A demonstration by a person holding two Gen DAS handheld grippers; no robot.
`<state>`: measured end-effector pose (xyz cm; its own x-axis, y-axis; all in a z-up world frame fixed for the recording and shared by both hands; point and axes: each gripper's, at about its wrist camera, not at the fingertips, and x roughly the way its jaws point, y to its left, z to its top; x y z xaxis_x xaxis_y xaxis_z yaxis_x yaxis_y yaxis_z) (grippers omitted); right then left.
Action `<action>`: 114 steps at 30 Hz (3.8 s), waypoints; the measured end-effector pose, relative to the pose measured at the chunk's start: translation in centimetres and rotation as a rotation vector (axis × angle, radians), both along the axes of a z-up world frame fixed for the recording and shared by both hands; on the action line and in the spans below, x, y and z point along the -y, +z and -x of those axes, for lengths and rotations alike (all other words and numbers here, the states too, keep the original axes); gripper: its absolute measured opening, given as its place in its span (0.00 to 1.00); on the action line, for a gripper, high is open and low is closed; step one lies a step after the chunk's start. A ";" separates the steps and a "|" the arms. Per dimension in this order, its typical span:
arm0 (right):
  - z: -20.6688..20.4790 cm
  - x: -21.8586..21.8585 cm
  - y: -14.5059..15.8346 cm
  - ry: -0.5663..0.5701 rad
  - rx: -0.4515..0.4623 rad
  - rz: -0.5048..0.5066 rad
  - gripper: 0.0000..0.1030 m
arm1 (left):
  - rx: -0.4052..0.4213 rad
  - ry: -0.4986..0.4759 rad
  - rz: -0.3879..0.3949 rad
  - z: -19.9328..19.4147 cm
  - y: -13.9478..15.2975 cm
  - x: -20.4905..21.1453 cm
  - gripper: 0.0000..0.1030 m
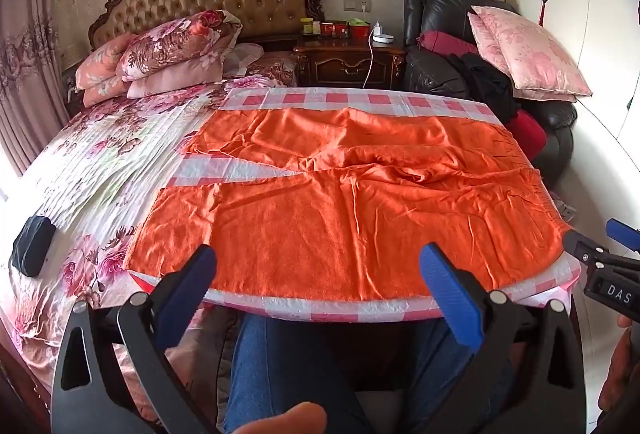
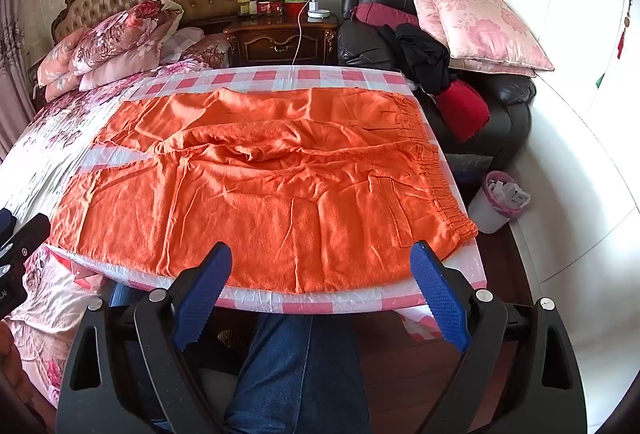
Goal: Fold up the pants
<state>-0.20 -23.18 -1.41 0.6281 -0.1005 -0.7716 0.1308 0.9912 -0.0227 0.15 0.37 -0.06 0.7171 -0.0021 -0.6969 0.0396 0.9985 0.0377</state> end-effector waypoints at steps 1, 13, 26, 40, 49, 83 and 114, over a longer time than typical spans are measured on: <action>0.0 0.0 0.0 0.001 0.000 0.000 0.85 | 0.000 0.003 0.000 0.0 0.0 0.0 0.99; 0.1 -0.1 0.0 0.002 0.001 0.000 0.85 | 0.001 0.001 0.002 0.1 0.0 0.2 0.99; 0.1 0.0 0.0 0.002 0.001 -0.001 0.85 | 0.001 0.002 0.002 0.1 -0.1 0.2 0.99; 0.1 0.0 -0.1 0.003 0.001 -0.001 0.85 | 0.001 0.002 0.005 0.1 0.0 0.2 0.99; 0.1 -0.1 -0.1 0.002 0.001 -0.001 0.85 | 0.001 0.002 0.006 0.1 0.0 0.1 0.99; -0.9 0.2 -2.0 -0.008 -0.049 -0.005 0.85 | -0.029 0.002 0.004 -1.1 -1.1 0.7 0.99; -33.4 18.1 -13.4 -0.088 -0.320 0.016 0.86 | -0.329 0.139 -0.031 -15.9 -10.8 -4.4 0.99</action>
<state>33.20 -41.29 -14.82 0.3428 -0.1569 -0.9262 0.1994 0.9756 -0.0914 16.01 4.78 -10.87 0.4460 0.1045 -0.8889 -0.0816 0.9938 0.0759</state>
